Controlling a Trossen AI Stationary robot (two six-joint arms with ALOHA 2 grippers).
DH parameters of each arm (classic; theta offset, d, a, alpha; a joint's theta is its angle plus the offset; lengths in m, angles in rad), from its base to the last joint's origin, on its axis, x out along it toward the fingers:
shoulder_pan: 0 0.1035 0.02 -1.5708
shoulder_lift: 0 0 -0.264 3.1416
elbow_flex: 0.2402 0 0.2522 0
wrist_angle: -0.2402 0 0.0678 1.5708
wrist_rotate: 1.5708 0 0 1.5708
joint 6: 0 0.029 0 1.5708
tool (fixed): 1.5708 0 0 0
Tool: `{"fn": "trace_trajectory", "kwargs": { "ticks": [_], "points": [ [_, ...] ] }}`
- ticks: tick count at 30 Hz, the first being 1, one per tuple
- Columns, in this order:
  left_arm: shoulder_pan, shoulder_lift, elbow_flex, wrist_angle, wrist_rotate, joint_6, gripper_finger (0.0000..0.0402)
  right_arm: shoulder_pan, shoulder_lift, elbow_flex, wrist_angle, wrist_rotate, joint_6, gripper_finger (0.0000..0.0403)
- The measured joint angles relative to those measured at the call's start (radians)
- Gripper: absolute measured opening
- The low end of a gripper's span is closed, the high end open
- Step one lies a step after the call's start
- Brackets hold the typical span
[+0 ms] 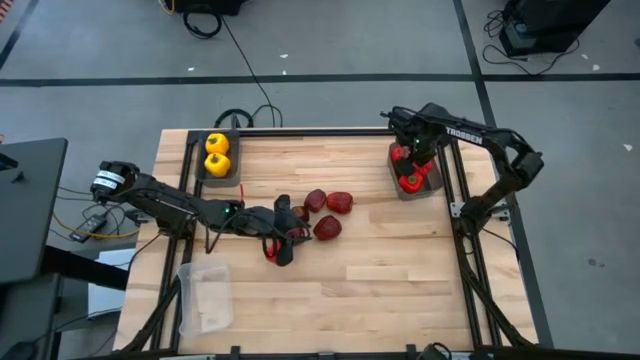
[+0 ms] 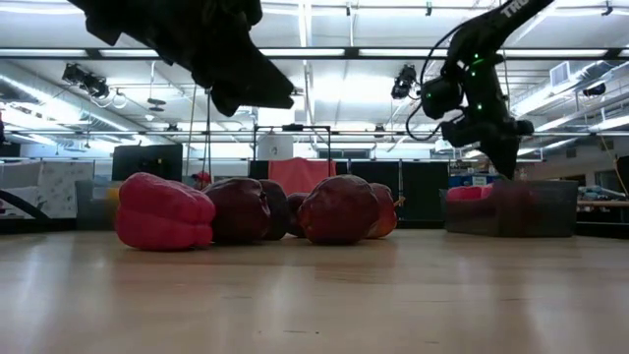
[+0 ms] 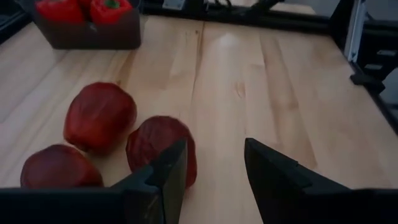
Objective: Sort produce into baskets
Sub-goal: Put the red bell pepper into the right black transparent bin
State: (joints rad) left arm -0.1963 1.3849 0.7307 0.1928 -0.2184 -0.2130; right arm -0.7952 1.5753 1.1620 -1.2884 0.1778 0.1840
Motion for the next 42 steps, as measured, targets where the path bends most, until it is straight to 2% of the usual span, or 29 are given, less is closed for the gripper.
{"fn": "trace_trajectory", "kwargs": {
  "ticks": [6, 9, 14, 20, 32, 35, 38, 42],
  "points": [
    [0.000, 0.000, 0.000, -0.017, -0.001, 0.028, 0.0165, -0.001, 0.009, -0.069, 0.002, 0.032, 0.009, 0.0014],
    [0.004, 0.000, 0.000, -0.015, -0.001, 0.043, 0.0165, -0.001, 0.004, -0.081, 0.003, 0.096, 0.025, 0.0034],
    [0.015, 0.000, 0.000, -0.014, 0.006, 0.053, 0.0165, -0.001, -0.014, -0.081, 0.021, 0.126, 0.017, 0.0078],
    [0.020, 0.000, 0.000, -0.013, 0.020, 0.054, 0.0165, -0.004, -0.032, -0.081, 0.043, 0.270, 0.024, 0.0115],
    [0.022, -0.016, 0.000, -0.031, 0.021, 0.047, 0.0165, -0.024, -0.045, -0.071, 0.040, 0.398, 0.113, 0.0125],
    [0.018, -0.072, 0.000, -0.072, -0.009, 0.025, 0.0165, 0.007, -0.084, -0.052, 0.051, 0.385, 0.126, 0.0125],
    [-0.001, -0.149, 0.000, -0.157, -0.094, 0.019, 0.0165, 0.058, -0.141, -0.046, 0.113, 0.348, 0.146, 0.0125],
    [-0.032, -0.221, 0.000, -0.224, -0.158, 0.017, 0.0165, 0.151, -0.226, -0.045, 0.204, 0.218, 0.148, 0.0125]
  ]
}}
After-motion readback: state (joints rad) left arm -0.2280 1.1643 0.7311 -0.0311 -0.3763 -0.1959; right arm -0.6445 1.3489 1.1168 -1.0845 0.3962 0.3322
